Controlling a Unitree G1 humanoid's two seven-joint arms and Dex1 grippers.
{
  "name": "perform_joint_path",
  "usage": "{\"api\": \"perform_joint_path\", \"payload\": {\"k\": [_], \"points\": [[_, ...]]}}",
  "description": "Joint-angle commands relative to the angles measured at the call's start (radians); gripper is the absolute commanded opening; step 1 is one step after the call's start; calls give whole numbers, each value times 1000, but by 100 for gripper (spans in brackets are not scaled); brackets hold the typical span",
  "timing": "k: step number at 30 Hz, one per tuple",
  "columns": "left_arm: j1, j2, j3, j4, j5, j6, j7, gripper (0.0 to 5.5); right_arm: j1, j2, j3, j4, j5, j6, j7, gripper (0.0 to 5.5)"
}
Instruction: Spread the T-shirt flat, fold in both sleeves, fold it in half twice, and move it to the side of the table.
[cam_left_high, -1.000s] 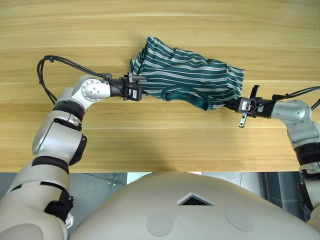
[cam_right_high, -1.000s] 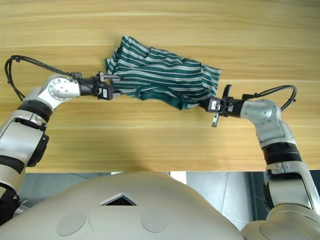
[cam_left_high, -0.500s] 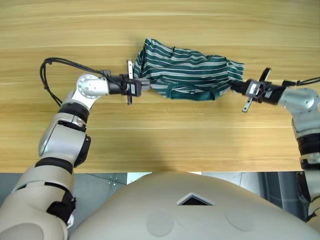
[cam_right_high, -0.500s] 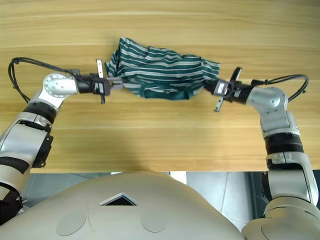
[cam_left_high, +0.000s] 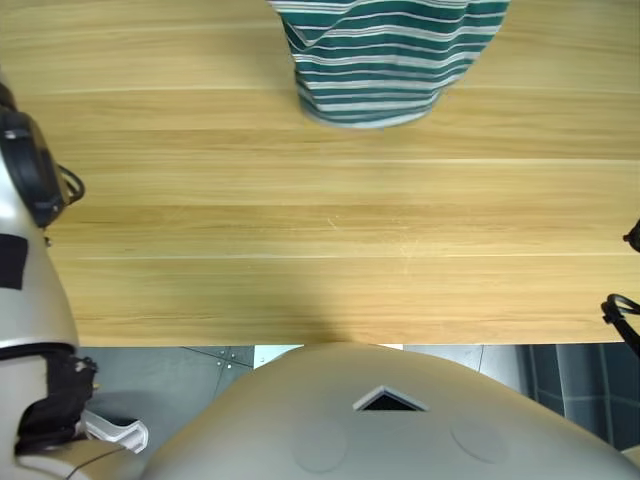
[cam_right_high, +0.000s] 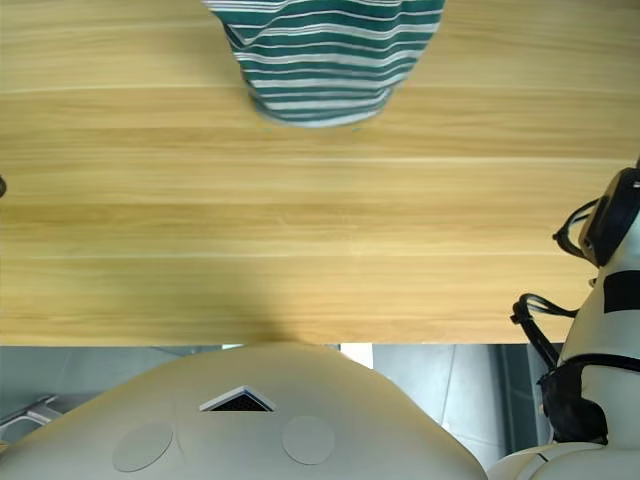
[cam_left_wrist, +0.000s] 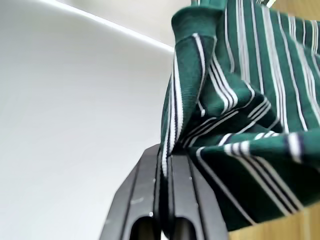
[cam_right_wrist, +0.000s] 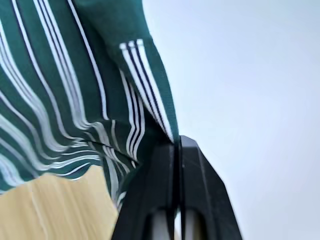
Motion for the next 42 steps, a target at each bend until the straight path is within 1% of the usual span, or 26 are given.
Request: {"api": "perform_joint_path", "payload": {"k": [1,3,4,5,6,8,10,11,12,13,15,16,18,19,21,23,24,26,30,32,35,37,39,42], "points": [[407,140,18,-383,-319,109,-378,3,508,-120,-108,-521,369,96,298,0],[663,245,48,-664,-469,120,-432,3,833,-159,-260,-870,586,132,438,0],[785,282,110,-816,-566,137,-444,3,952,-147,-362,-1009,696,152,512,0],[930,305,213,-988,-692,162,-483,3,1051,-120,-468,-1130,806,168,590,0],[1043,317,300,-1113,-789,176,-514,3,1114,-95,-547,-1210,894,188,647,0],[1196,319,445,-1264,-928,191,-545,3,1195,-70,-644,-1300,1032,215,711,0],[1266,322,537,-1322,-1040,219,-547,3,1233,-71,-692,-1327,1121,233,722,0],[1286,320,590,-1351,-1125,259,-547,31,1236,-74,-720,-1330,1174,256,722,0],[1302,317,637,-1381,-1202,306,-548,44,1241,-76,-747,-1334,1220,279,722,0],[1295,308,688,-1406,-1286,373,-548,64,1233,-78,-770,-1333,1265,310,722,0],[1259,293,764,-1432,-1412,500,-548,85,1212,-84,-803,-1323,1319,362,722,0],[1215,291,787,-1422,-1468,569,-548,104,1187,-94,-809,-1300,1334,389,722,0],[1134,294,799,-1399,-1513,666,-548,138,1134,-117,-819,-1250,1370,454,722,0],[1084,298,767,-1377,-1490,696,-548,153,1093,-133,-794,-1206,1348,479,722,0],[956,287,647,-1302,-1348,719,-543,184,977,-158,-665,-1105,1172,487,670,0],[765,225,460,-1167,-1119,723,-512,221,815,-137,-483,-1001,978,496,596,0],[702,190,396,-1125,-1042,726,-505,227,757,-116,-420,-970,922,506,576,0],[653,112,302,-1093,-926,717,-497,257,644,-60,-309,-920,819,516,522,0],[632,-41,189,-1071,-753,668,-462,312,409,55,-149,-761,546,482,350,0],[633,-112,154,-1045,-687,646,-430,351,315,95,-107,-682,424,451,267,0],[648,-194,104,-954,-575,594,-392,393,236,118,-91,-600,307,399,182,0],[630,-247,83,-816,-437,494,-310,426,212,127,-84,-564,266,381,159,0],[611,-290,57,-672,-332,429,-250,428,203,136,-82,-537,247,366,144,0],[605,-345,17,-490,-233,359,-199,428,196,153,-86,-518,240,348,132,0]]}}
